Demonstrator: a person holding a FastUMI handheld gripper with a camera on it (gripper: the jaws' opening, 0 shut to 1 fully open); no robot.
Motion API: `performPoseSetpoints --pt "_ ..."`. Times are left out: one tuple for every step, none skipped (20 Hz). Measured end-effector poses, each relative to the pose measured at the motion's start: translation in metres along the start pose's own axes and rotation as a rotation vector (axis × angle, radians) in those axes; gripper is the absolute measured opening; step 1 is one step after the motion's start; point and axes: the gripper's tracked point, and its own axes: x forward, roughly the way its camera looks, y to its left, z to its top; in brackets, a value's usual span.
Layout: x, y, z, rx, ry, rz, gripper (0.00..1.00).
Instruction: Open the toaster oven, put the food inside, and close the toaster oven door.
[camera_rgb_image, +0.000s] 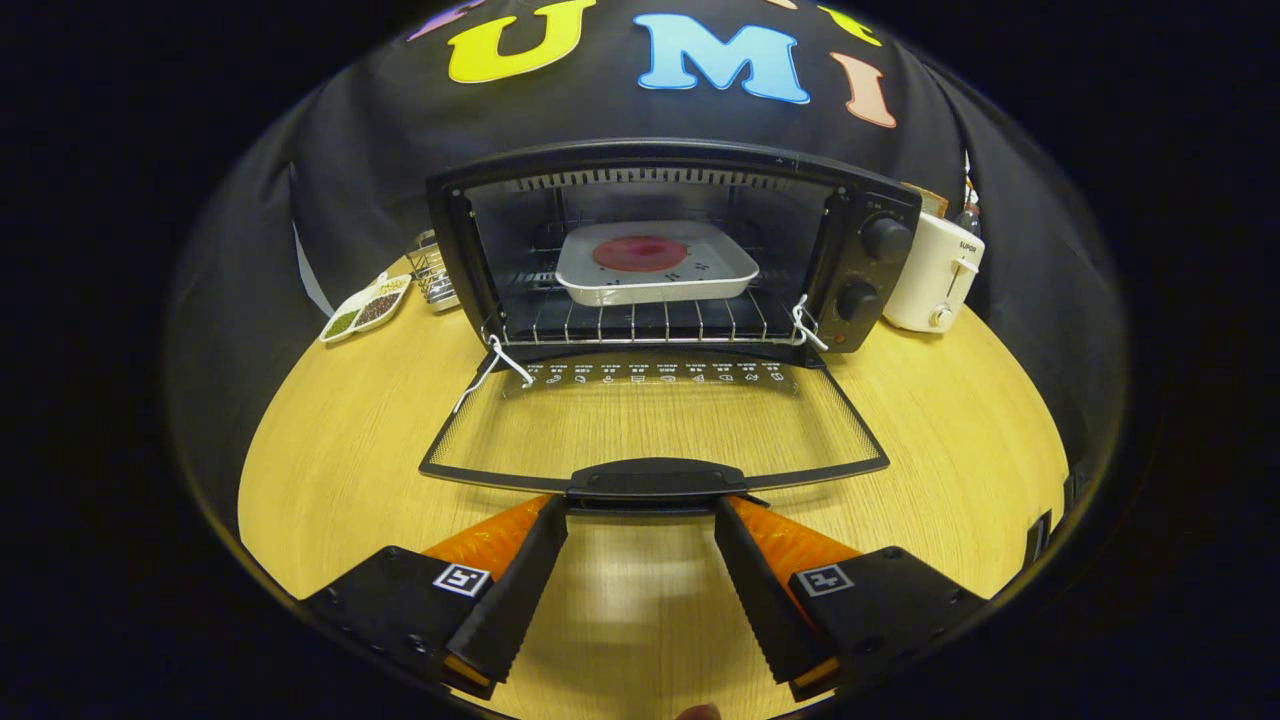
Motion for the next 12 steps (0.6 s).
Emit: performPoseSetpoints --pt "-0.003 0.0 0.002 0.0 -0.009 -0.001 0.95" --pt "-0.005 0.001 0.005 0.002 -0.016 -0.001 0.95" --pt "-0.008 0.001 0.008 0.005 -0.018 0.001 0.95" --pt "-0.01 0.002 0.01 0.009 -0.019 0.003 0.95" --pt "-0.013 0.002 0.013 0.012 -0.022 0.005 0.95" --pt "-0.014 0.002 0.017 0.017 -0.029 0.005 0.95" --pt "-0.017 0.002 0.022 0.016 -0.041 0.003 0.95" --pt "-0.02 0.002 0.027 0.014 -0.052 0.002 0.95" --pt "-0.022 0.002 0.032 0.016 -0.058 0.0 0.95" --pt "-0.022 0.001 0.035 0.018 -0.066 -0.002 0.95" --pt "-0.022 0.001 0.039 0.019 -0.072 -0.003 0.95" --pt "-0.02 0.001 0.044 0.019 -0.078 -0.003 0.95"
